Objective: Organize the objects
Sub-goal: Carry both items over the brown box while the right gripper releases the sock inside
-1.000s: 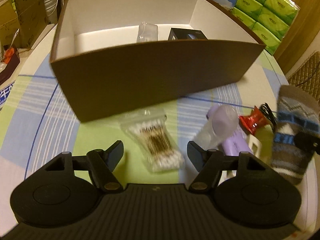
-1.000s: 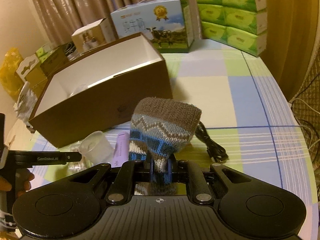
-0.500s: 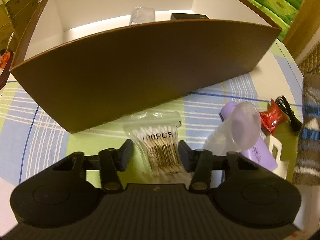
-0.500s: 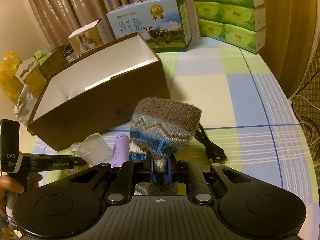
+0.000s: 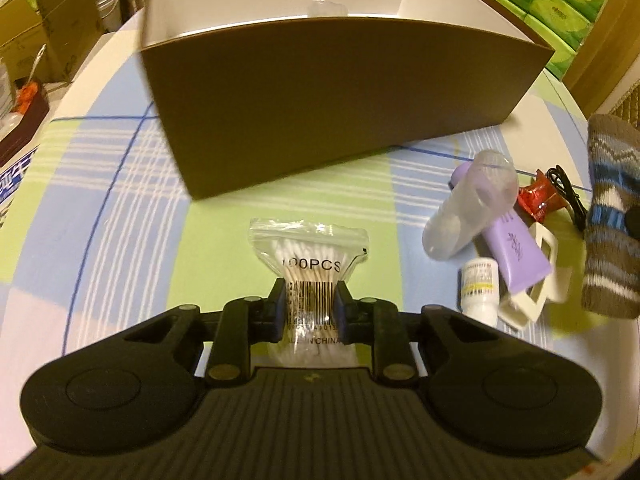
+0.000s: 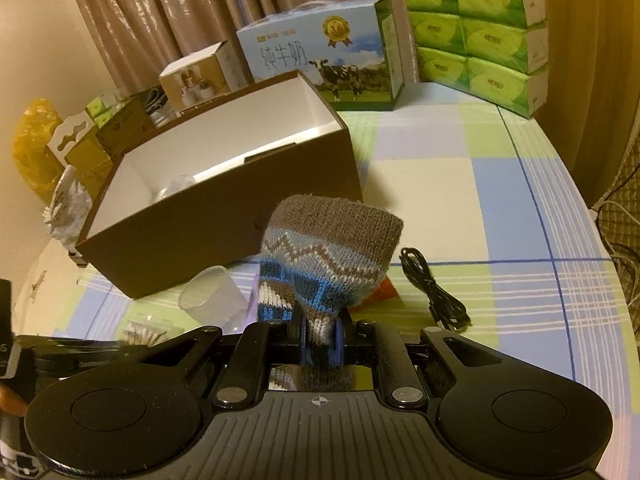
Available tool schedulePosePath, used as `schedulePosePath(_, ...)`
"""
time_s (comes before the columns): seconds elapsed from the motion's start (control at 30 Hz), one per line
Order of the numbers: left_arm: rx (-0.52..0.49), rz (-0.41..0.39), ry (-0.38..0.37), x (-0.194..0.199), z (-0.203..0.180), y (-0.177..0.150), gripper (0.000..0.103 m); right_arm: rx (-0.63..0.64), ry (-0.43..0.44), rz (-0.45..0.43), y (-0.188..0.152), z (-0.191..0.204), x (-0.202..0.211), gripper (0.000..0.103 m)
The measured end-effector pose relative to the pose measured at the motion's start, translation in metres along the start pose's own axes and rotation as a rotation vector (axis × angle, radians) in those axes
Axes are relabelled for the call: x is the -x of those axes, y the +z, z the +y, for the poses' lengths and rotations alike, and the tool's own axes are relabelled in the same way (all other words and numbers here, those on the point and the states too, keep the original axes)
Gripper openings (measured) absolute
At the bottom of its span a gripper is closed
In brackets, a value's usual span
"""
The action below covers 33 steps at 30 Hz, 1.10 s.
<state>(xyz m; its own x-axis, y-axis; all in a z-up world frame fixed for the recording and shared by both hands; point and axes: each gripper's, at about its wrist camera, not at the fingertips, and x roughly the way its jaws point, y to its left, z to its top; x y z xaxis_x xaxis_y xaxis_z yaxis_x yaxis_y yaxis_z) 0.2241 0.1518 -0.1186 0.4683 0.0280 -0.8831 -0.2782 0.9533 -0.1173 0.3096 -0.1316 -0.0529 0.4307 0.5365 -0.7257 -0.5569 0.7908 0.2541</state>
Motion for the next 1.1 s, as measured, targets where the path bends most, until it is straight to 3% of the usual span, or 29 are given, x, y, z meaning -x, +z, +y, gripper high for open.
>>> schedulePosePath(0.3,0.027,-0.126,-0.030,0.066,0.009,0.002,0.019,0.041,0.068,-0.068,0.026,0.011,0.016,0.010)
schedulePosePath(0.6,0.028,-0.288,-0.045,0.115,0.010,0.039,0.019,0.083,0.139,-0.142,0.074,0.034,0.010,0.010)
schedulePosePath(0.9,0.008,-0.371,-0.014,0.107,0.009,0.108,0.019,0.142,0.178,-0.187,0.133,0.067,-0.028,0.010)
schedulePosePath(1.1,-0.015,-0.367,0.029,0.083,0.011,0.149,0.019,0.196,0.155,-0.144,0.156,0.086,-0.072,0.010)
